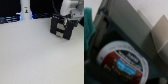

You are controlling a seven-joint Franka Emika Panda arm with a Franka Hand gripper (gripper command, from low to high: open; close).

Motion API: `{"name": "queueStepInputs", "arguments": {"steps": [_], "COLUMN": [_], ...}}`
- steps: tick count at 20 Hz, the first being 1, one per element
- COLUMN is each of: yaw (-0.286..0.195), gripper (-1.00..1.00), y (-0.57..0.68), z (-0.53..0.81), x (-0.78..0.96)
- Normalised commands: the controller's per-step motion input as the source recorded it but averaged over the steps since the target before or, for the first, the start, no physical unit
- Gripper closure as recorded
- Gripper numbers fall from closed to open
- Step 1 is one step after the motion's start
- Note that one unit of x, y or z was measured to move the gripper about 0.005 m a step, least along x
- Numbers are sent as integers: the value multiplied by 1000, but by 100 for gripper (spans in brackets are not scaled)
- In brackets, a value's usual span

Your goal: Open the kcup holder, insert the kcup into the holder, and close the kcup holder

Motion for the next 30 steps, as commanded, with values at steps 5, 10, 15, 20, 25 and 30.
{"name": "queueStepInputs", "arguments": {"steps": [5, 10, 15, 20, 25, 30], "yaw": [33, 9, 30, 11, 34, 53], "gripper": [-100, -100, -100, -100, -100, -100], "y": [217, 225, 665, 249, 101, 272], "z": [129, 49, -1, 54, -1, 7], "x": [-265, 153, 459, 59, -75, -63]}}
